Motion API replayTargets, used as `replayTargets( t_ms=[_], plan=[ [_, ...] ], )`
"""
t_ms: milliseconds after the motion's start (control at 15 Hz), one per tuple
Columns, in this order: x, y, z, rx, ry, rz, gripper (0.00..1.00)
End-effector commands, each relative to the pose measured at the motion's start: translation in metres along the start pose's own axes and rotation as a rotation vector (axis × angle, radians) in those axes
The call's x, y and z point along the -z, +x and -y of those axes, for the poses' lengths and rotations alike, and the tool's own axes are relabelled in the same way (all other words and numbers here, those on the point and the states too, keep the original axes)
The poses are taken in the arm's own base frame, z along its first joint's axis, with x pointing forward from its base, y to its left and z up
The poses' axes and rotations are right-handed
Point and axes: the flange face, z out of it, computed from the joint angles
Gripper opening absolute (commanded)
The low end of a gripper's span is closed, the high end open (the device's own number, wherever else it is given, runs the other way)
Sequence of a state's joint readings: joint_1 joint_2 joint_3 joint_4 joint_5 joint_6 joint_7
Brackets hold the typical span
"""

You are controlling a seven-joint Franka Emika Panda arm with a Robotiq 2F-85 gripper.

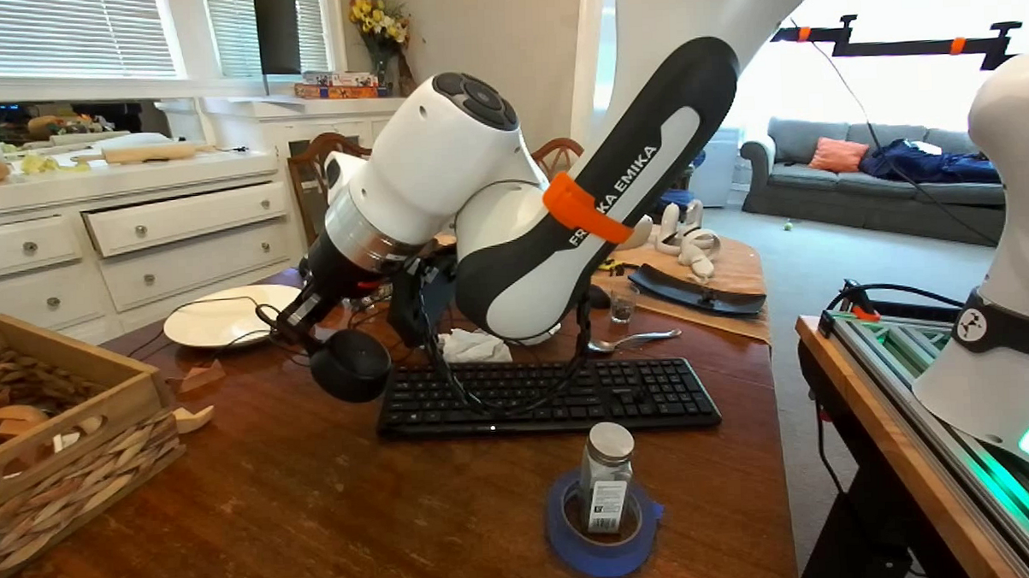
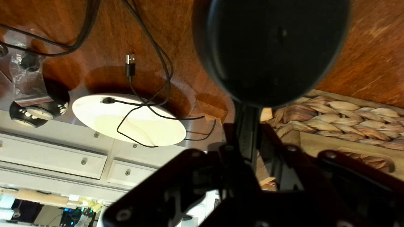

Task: Remove the silver lid from the black pot, put the lid on the container and put the black pot in an upright position

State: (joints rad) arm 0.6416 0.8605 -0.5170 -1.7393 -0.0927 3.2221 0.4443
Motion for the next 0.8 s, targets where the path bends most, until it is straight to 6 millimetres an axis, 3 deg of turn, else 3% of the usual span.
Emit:
replayTargets(
  t_ms=[0, 400, 600, 733],
  plan=[
    [0.0, 0.0, -0.001, 0.0, 0.001, 0.0, 0.23],
    [0.0, 0.001, -0.002, -0.004, -0.004, -0.001, 0.23],
    [0.003, 0.012, -0.021, 0.0, -0.084, -0.045, 0.23],
    [0.0, 0.003, -0.008, 0.008, -0.045, -0.023, 0.23]
  ],
)
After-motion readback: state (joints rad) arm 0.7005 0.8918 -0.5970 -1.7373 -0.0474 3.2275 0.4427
